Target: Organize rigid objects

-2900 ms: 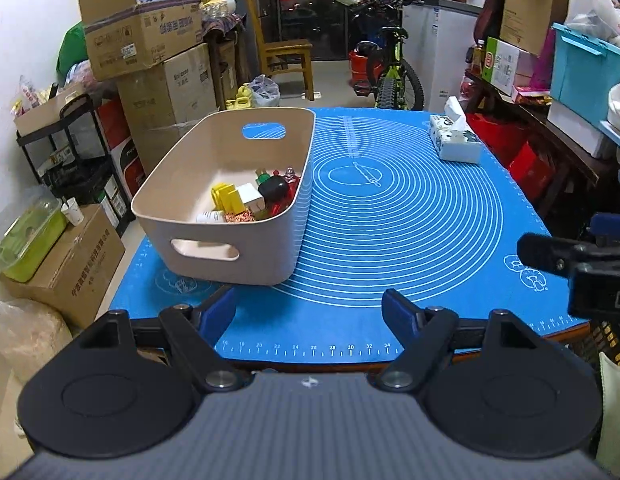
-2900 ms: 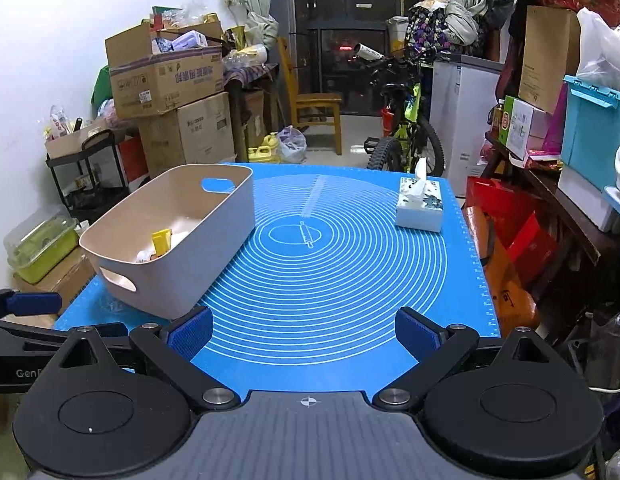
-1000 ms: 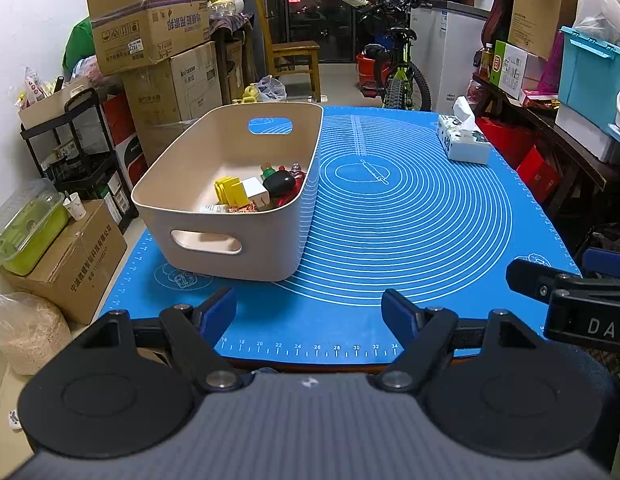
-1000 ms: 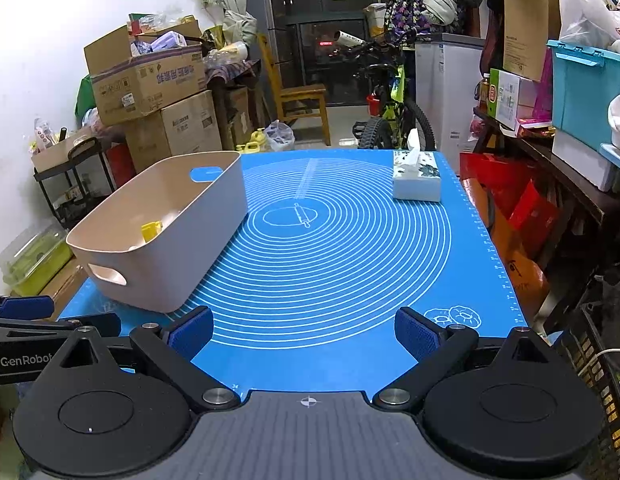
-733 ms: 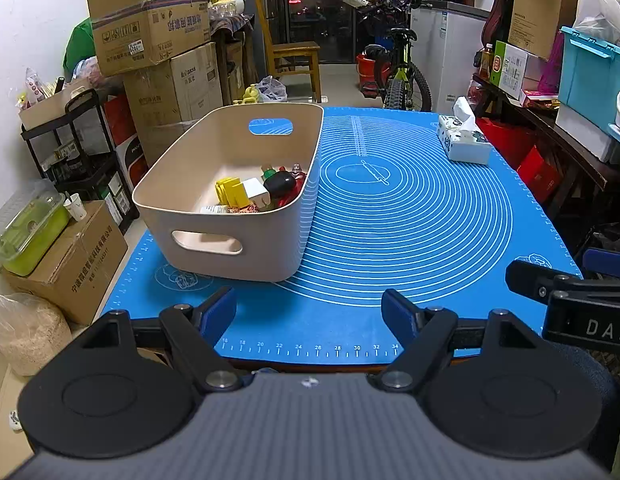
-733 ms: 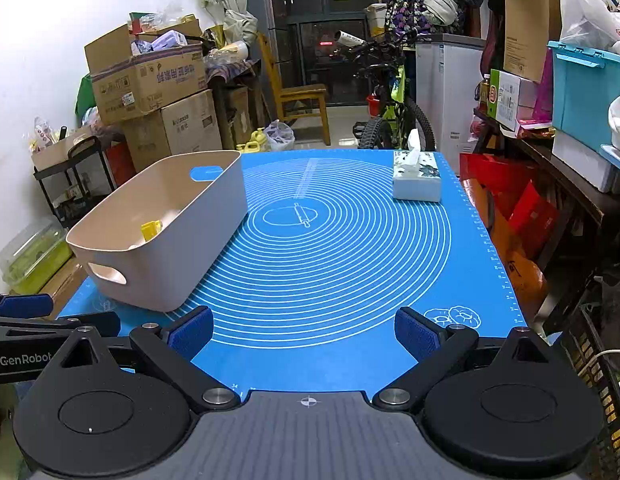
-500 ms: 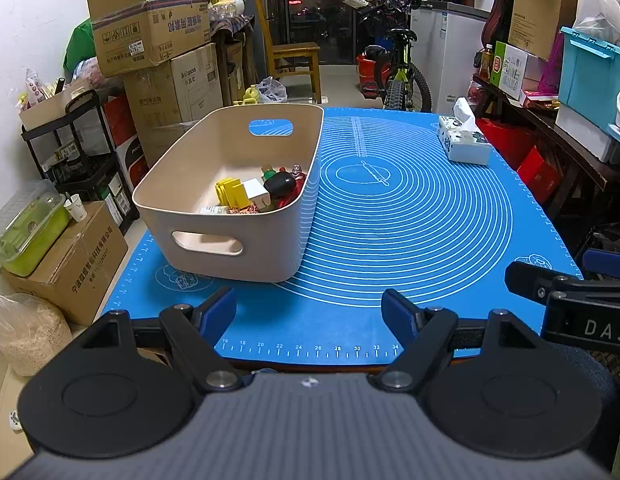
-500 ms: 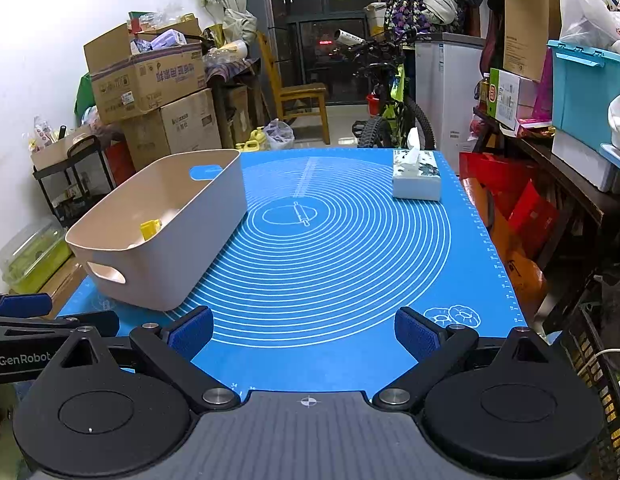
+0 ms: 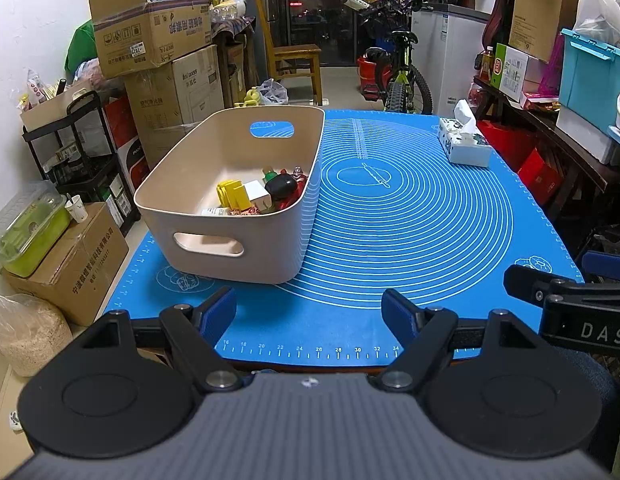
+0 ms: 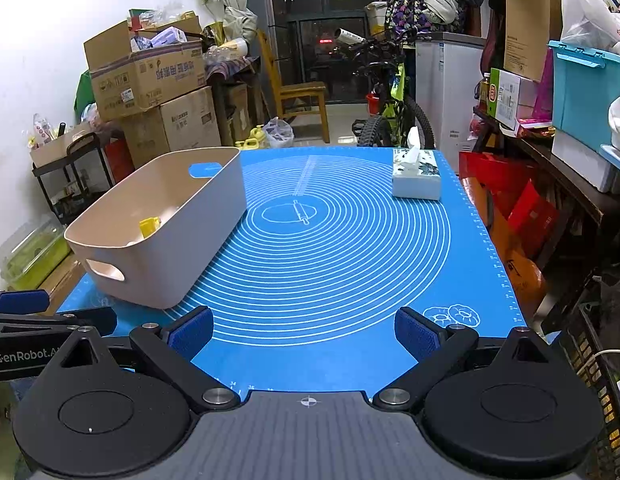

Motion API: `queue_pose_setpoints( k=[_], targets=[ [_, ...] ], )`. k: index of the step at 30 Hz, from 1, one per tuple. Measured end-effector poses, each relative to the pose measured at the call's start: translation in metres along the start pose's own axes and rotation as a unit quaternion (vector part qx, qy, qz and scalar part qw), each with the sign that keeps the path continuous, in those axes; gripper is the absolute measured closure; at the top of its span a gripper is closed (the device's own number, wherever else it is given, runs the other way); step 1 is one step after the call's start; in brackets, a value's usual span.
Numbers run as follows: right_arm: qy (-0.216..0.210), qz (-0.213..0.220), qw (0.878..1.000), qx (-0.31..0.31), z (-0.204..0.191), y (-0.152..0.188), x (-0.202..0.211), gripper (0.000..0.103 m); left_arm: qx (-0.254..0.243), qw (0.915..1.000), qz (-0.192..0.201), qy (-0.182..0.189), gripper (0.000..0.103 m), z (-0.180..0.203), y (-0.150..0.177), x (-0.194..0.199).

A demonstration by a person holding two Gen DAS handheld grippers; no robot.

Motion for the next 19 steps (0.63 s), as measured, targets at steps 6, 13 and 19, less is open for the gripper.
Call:
queue_pose_setpoints(
  k=[6, 13, 19],
  targets=[
    [0.001, -0.001, 1.0, 0.001, 0.005, 0.0021, -0.0008, 0.006, 0.0, 1.0, 0.0, 0.0, 0.023, -0.0003, -0.0004, 0.0002],
    [0.001, -0.002, 1.0, 0.001, 0.0062, 0.002, -0.0012, 0.006, 0.0, 1.0, 0.0, 0.0, 0.023, 0.0002, 0.0004, 0.0003],
    [0.002, -0.002, 1.0, 0.002, 0.0058, 0.0019, -0.0013, 0.006, 0.0, 1.0, 0.001, -0.001, 0.023, -0.0023, -0.0019, 0.0007]
  ],
)
Point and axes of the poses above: each gripper's, at about its wrist camera, not at the fingertips, and x roughly against the way its jaws point, z to its right, y to its underside, the point moved 5 cm from there along -x, roughly the way its jaws point, and after that the axes turned 13 degrees about -x, right-handed, at the moved point
